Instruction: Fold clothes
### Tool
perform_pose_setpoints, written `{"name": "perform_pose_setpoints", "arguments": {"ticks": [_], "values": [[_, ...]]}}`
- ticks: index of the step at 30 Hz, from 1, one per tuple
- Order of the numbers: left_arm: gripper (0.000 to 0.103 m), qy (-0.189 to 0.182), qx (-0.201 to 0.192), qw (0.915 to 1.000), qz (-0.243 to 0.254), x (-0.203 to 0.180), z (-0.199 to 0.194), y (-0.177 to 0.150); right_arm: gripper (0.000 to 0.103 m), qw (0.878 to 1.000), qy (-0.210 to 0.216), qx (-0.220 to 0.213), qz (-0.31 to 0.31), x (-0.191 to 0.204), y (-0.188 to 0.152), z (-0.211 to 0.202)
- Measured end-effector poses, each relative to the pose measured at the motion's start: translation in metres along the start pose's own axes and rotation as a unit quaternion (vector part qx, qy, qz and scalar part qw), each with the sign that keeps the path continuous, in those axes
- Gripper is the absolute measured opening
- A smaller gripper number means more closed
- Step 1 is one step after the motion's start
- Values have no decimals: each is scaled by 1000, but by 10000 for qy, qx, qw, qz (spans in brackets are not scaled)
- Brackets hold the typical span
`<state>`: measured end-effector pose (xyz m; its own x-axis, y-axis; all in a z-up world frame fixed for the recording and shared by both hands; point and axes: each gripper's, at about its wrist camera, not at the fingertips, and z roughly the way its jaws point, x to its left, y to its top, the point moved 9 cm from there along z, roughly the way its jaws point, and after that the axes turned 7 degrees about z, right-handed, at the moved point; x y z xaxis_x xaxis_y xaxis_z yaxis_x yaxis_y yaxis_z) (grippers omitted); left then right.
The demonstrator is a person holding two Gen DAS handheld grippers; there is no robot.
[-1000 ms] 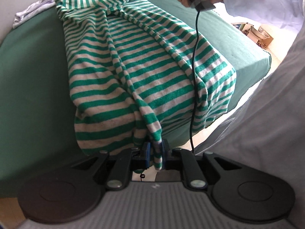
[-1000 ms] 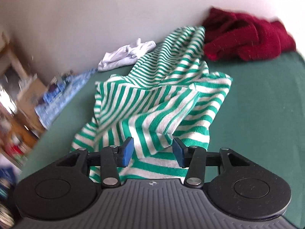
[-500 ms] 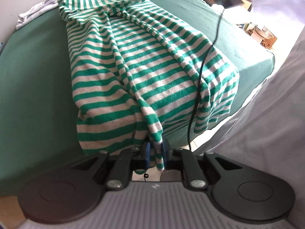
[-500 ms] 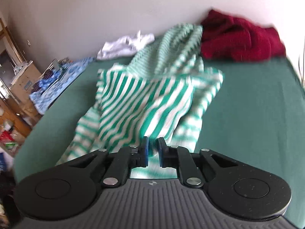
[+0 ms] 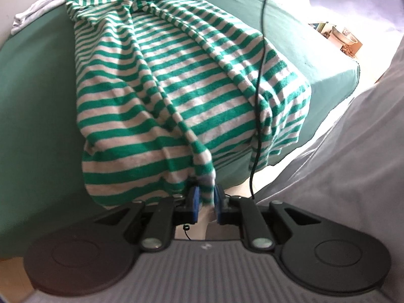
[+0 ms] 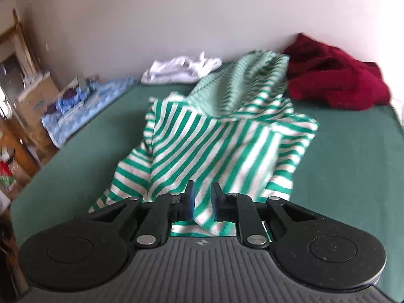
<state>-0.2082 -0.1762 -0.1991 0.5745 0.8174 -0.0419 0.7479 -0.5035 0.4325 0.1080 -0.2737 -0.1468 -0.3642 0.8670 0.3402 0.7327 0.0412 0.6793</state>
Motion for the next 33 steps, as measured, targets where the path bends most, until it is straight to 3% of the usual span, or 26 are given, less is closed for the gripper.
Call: {"name": "perform_pose_setpoints", "arguments": {"ticks": [4,6,9,12,15,16,19,20,23,25,27,28,29,32,33], "values": [[9,-42,-127,9994,-307,-2,3,-1,9,9970,-333,448,542,-20,-14,7],[8,23,-177,9987,-478,0,-2,-4,22,9959,-269,421,759,-21,-16,-5],[13,182,-348,9965,-740,8,-18,-9,32,9939,705,582,623,19,-23,-18],[19,370,-611,9936,-878,18,-36,-5,37,9908,851,727,760,38,-29,2],[19,403,-632,9939,-807,23,-32,2,40,9888,815,564,1119,40,-28,21],[19,406,-593,9945,-760,23,-27,4,39,9883,763,500,1221,39,-27,25],[17,318,-498,9952,-784,20,-12,5,8,9864,757,594,1330,37,-27,31],[1,267,-485,9949,-839,19,-8,4,8,9882,715,453,1275,35,-23,25],[0,57,-445,9941,-993,12,-1,-3,8,9911,518,176,1212,18,-17,12],[0,-49,-301,9937,-1076,6,6,-12,10,9883,558,309,1383,10,-23,15],[1,102,-259,9935,-1100,5,-2,-22,22,9851,625,406,1549,7,-27,13],[7,214,-356,9923,-1166,10,-11,-26,37,9841,765,370,1558,14,-26,3],[18,330,-446,9907,-1242,18,-22,-32,43,9830,915,328,1558,21,-25,-8],[39,680,-664,9856,-1398,51,-45,-47,46,9829,1385,473,1116,45,-44,-44],[39,724,-711,9848,-1406,62,-46,-50,46,9821,1505,598,960,56,-54,-52]]}}
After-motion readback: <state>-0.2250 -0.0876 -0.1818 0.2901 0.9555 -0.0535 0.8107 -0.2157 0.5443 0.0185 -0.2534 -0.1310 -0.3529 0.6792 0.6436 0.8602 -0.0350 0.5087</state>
